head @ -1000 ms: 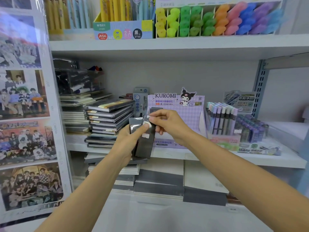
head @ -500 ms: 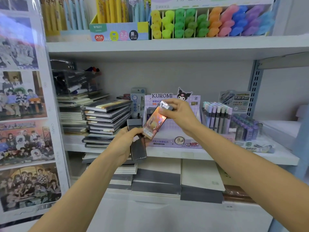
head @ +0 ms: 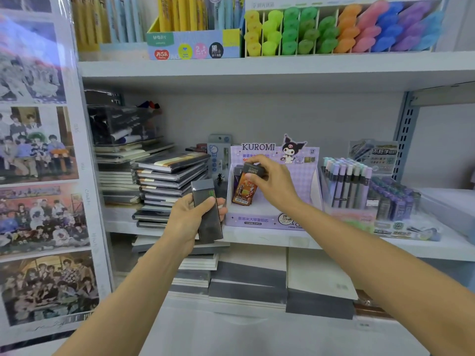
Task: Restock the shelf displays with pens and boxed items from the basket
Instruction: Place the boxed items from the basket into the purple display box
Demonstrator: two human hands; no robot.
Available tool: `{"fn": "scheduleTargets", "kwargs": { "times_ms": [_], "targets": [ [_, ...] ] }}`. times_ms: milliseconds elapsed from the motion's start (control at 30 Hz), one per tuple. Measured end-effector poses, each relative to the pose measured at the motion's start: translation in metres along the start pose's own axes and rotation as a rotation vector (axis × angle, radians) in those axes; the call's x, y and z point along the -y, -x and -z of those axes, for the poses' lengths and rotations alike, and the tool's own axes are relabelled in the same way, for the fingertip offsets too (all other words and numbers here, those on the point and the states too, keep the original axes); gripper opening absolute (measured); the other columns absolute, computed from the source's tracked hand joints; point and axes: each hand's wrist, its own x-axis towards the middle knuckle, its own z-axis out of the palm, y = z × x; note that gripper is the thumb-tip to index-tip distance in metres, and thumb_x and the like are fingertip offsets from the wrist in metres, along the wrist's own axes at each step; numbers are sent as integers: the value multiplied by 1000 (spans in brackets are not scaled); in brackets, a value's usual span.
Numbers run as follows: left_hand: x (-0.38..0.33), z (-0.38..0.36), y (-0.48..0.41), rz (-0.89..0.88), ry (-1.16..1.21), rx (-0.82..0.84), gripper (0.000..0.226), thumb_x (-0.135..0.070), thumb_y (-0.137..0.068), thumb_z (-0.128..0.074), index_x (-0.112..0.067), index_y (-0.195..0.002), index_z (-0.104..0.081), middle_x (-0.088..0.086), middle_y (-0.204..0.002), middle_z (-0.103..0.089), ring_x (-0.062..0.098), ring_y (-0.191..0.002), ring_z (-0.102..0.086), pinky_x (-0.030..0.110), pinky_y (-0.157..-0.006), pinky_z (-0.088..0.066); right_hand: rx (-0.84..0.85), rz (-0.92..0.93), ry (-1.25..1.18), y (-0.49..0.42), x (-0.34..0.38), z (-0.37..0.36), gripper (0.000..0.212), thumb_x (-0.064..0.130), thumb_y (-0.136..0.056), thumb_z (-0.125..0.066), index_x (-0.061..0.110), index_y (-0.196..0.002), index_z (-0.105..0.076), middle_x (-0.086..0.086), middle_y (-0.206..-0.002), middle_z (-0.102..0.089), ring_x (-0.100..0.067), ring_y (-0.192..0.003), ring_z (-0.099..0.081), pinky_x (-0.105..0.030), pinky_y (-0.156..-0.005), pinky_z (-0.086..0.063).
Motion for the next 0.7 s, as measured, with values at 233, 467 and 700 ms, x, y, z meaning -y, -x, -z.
{"fn": "scheduleTargets", "kwargs": {
  "times_ms": [233,467,700],
  "targets": [
    [9,4,-7,-7,-60,2,25,-13,-94,-59,-2,-116,-63,12,-100,-75,26,-87,-73,38,-77,-60,170,15,61,-18,9,3,19,12,-87,-69,25,-94,-58,6,-84,-63,4,-72,-55,-11,-62,-40],
    [11,6,-9,1,-44,27,21,-9,-95,-58,-1,-114,-62,12,-100,-75,24,-83,-73,34,-68,-61,117,37,41,-17,5,1,32,8,-84,-72,25,-104,-54,13,-88,-59,-1,-77,-60,-12,-64,-46],
    [14,8,-11,-17,-41,46,18,-9,-94,-59,-2,-110,-62,13,-98,-75,23,-81,-72,35,-71,-61,203,119,75,-17,6,-5,24,6,-84,-71,14,-107,-66,2,-106,-66,-13,-98,-61,-32,-91,-53]
  ]
}}
